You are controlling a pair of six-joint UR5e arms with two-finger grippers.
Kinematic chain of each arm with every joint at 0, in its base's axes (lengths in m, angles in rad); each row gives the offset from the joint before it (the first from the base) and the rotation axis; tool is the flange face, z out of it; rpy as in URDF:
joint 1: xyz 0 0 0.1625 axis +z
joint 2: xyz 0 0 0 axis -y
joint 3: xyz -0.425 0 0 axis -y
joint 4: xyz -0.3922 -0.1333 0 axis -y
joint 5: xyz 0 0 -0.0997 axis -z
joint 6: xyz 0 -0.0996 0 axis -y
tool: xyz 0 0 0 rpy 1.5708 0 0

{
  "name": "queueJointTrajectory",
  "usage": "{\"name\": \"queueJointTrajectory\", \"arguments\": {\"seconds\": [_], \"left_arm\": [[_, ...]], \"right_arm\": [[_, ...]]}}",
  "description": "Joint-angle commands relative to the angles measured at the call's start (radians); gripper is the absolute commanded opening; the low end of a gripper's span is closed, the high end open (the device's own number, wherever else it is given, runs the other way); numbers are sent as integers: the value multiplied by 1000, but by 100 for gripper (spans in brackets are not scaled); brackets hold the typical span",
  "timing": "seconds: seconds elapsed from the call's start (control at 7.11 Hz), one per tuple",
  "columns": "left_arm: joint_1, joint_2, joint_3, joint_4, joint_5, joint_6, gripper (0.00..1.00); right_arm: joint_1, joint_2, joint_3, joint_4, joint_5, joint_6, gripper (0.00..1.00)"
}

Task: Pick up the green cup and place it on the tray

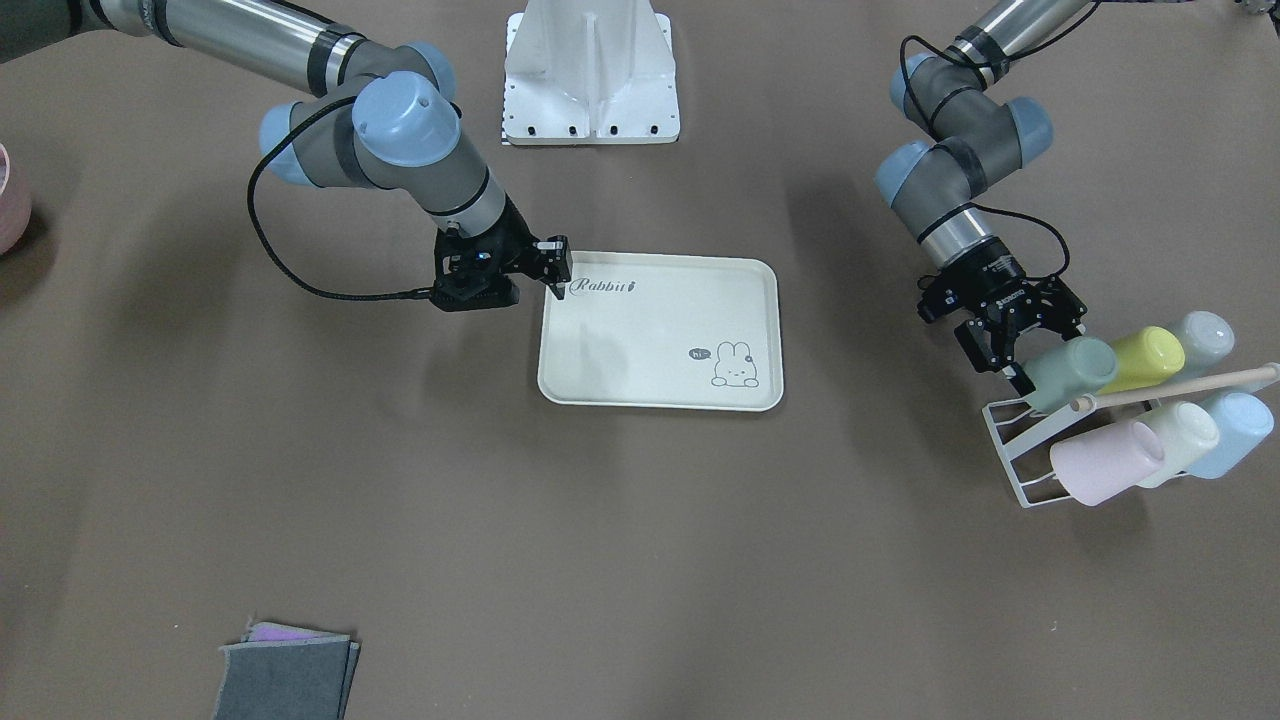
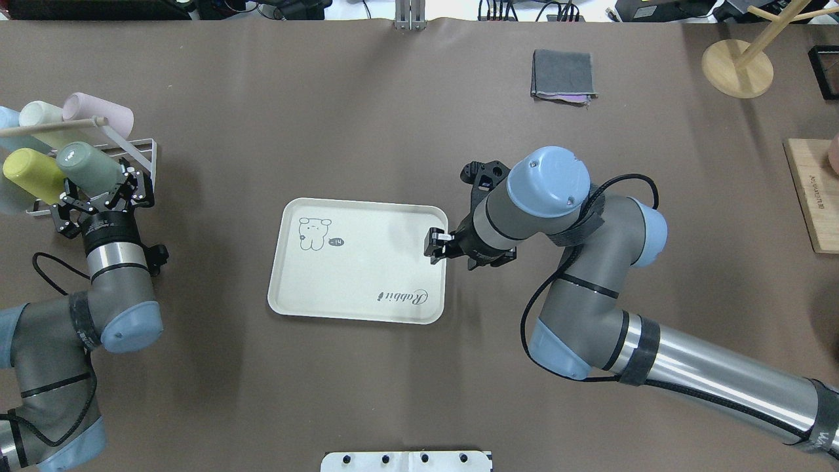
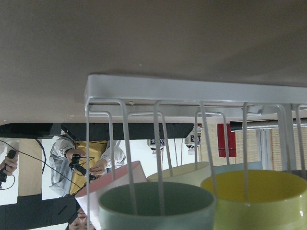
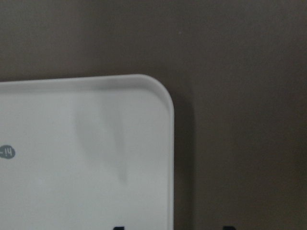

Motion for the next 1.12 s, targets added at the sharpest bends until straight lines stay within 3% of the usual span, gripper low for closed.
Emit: {"name": "queueJointTrajectory", "arguments": {"seconds": [0.0,0.14,0.28,0.42,0.7,0.84,0.98], "left_arm": [[-20,8,-28,-3,0,4,50],[-22,12,-33,-9,3,1,25],[-22,28,-52,-21,41,3,8],[-22,78,-124,-21,60,6,1],[-26,205,-308,-61,119,88,0],[-26,251,-347,-231,138,163,0],[-23,259,-340,-487,137,223,0]], "right_arm": [[133,-82,55,-10,105,-224,100],[193,-159,106,-23,159,-328,100],[253,-255,161,-54,192,-510,99],[337,-367,197,-68,248,-702,99],[451,-573,272,-123,315,-852,99],[479,-659,319,-164,313,-892,99],[552,-710,348,-254,310,-1049,99]]}}
